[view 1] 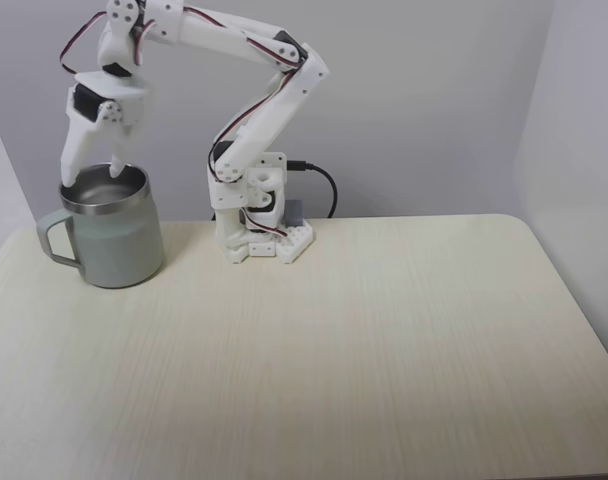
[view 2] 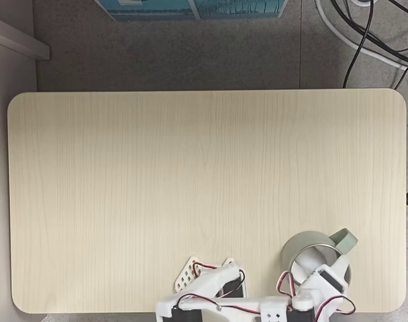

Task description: Grasp a dressing and put it in the cup.

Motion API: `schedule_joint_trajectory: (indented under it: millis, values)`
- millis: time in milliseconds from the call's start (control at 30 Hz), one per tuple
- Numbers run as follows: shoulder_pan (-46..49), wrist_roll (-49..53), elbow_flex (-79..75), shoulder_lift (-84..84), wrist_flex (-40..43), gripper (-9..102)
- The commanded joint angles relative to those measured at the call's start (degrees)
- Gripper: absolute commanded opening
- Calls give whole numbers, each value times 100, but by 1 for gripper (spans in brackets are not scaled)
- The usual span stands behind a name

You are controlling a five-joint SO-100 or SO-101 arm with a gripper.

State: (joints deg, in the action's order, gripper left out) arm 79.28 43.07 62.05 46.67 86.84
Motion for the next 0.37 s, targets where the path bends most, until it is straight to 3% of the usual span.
schedule_joint_trajectory:
  millis: [0,333]
  values:
    - [-158,-88,-18,-123,-167,25]
    - [-220,-79,-26,-26,-290,25]
